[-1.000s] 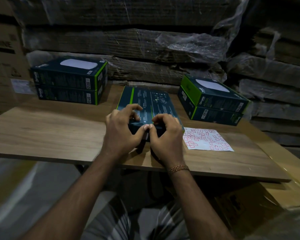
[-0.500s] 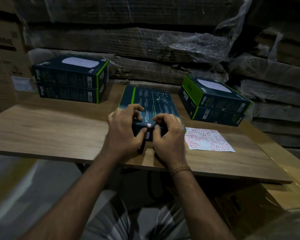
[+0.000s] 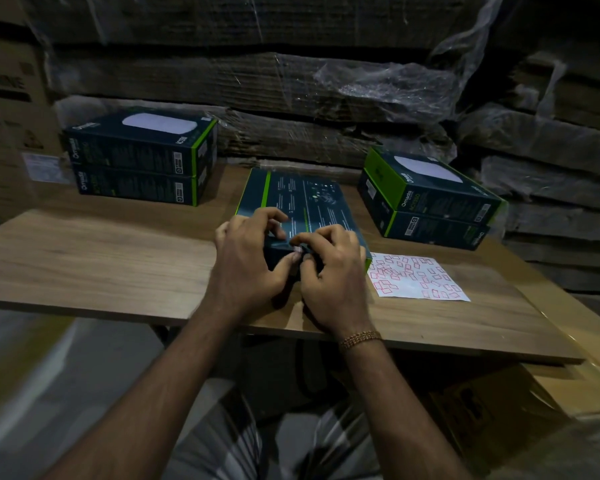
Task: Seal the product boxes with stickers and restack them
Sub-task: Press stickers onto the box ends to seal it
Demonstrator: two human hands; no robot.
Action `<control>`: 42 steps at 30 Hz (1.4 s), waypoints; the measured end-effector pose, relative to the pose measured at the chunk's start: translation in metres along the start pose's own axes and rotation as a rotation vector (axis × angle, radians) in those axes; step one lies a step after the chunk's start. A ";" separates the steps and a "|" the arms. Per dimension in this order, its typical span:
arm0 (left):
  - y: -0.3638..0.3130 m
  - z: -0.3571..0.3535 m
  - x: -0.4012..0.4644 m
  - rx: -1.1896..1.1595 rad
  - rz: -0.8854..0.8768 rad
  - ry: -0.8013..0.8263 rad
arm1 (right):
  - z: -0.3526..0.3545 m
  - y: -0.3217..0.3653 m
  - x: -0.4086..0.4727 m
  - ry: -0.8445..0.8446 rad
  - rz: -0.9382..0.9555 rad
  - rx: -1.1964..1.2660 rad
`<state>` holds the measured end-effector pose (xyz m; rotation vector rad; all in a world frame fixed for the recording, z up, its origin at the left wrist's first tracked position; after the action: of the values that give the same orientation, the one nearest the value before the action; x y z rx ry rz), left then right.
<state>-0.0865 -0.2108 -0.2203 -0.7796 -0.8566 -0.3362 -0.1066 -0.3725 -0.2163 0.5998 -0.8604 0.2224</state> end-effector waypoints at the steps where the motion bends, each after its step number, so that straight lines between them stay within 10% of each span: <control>1: 0.000 0.000 0.000 -0.003 0.003 -0.011 | 0.000 -0.001 0.000 -0.008 -0.012 0.024; 42: -0.006 0.005 -0.001 -0.072 0.025 0.027 | 0.000 0.002 -0.003 0.033 0.048 -0.089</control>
<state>-0.0927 -0.2113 -0.2162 -0.8500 -0.8128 -0.3564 -0.1092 -0.3703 -0.2178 0.4921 -0.8486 0.2356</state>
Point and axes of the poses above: each hand's wrist, its own x-axis towards the middle knuckle, its own z-axis out of the back of the hand, y = z × x, the point moved 4 cm from there along x, towards the middle knuckle, and after that the axes turned 7 degrees about -y, right-handed, at the moved point
